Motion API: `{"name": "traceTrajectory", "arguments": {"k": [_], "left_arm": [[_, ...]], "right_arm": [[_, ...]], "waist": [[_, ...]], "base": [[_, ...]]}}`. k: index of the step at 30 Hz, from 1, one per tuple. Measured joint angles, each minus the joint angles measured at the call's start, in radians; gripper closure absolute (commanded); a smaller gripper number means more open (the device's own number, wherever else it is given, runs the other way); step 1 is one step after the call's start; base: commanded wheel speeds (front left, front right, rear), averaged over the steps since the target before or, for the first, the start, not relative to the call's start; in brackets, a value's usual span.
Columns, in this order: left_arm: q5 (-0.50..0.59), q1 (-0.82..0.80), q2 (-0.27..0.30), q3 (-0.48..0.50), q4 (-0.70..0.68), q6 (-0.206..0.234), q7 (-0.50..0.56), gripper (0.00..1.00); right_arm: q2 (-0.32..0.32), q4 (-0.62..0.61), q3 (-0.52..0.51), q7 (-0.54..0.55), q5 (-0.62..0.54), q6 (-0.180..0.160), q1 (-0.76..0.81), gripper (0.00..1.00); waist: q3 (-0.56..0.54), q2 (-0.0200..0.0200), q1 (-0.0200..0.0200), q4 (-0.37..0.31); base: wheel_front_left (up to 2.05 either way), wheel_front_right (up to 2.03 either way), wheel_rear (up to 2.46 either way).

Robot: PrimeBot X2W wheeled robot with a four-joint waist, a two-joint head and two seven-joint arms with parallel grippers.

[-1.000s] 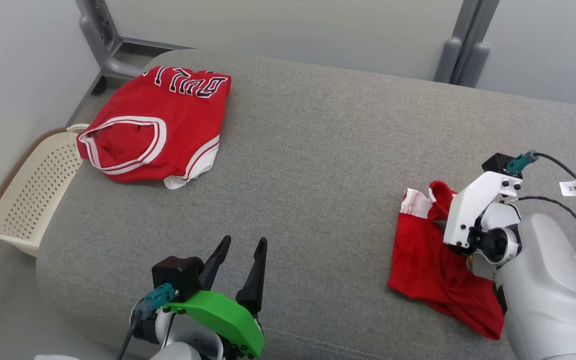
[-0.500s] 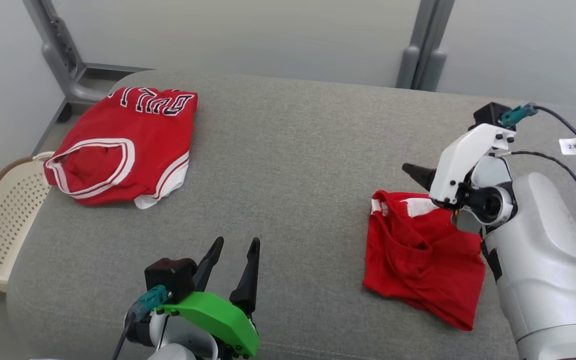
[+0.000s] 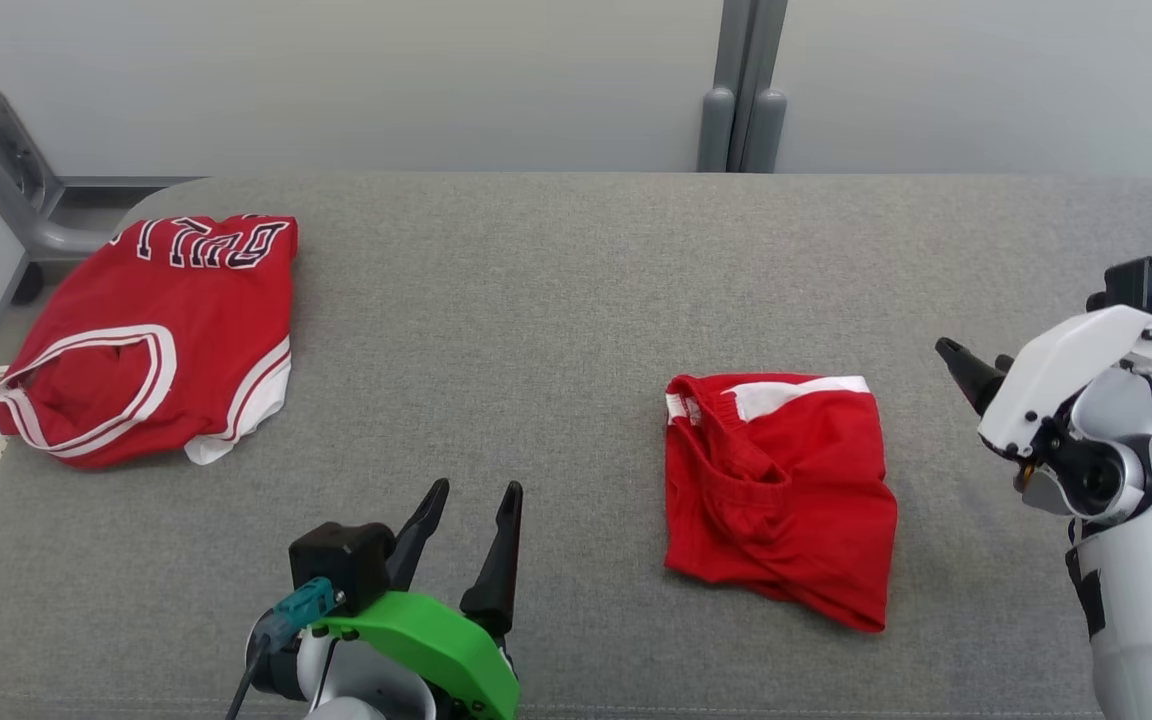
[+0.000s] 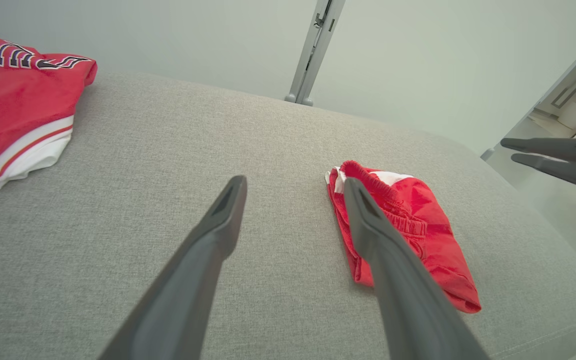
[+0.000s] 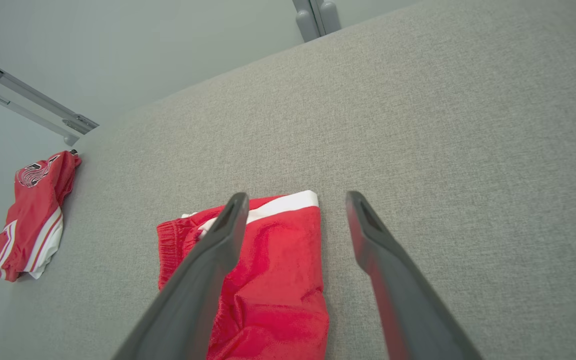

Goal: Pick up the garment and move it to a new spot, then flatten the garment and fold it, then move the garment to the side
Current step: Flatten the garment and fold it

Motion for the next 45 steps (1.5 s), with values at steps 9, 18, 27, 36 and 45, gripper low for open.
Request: {"name": "traceTrajectory", "arguments": {"k": [9, 18, 27, 36, 45], "left_arm": [[0.001, 0.000, 0.007, -0.003, -0.012, 0.006, 0.007, 0.00], [0.002, 0.000, 0.029, 0.003, -0.028, 0.018, 0.014, 0.00], [0.009, -0.001, 0.040, 0.005, -0.038, 0.026, 0.019, 0.00], [0.009, 0.000, 0.042, 0.003, -0.045, 0.031, 0.022, 0.00], [0.007, 0.003, 0.047, 0.000, -0.049, 0.035, 0.023, 0.00]], "right_arm": [[-0.020, -0.066, 0.157, -0.204, 0.079, 0.000, 0.143, 0.66], [-0.035, 0.045, 0.305, -0.393, 0.119, 0.000, 0.204, 1.00], [-0.029, 0.194, 0.397, -0.495, 0.169, 0.000, 0.154, 1.00], [-0.026, 0.224, 0.525, -0.536, 0.227, 0.000, 0.122, 1.00], [-0.034, 0.258, 0.654, -0.574, 0.200, 0.000, 0.107, 1.00]], "waist": [[0.026, 0.0000, 0.0000, -0.011], [0.049, 0.0000, 0.0000, 0.042], [0.071, -0.0001, 0.0000, 0.113], [0.072, -0.0001, 0.0000, 0.153], [0.064, 0.0000, 0.0000, 0.138]], "base": [[0.00, 0.00, 0.00], [0.00, 0.00, 0.00], [0.00, 0.00, 0.00], [0.00, 0.00, 0.00], [0.00, 0.00, 0.00]]}}
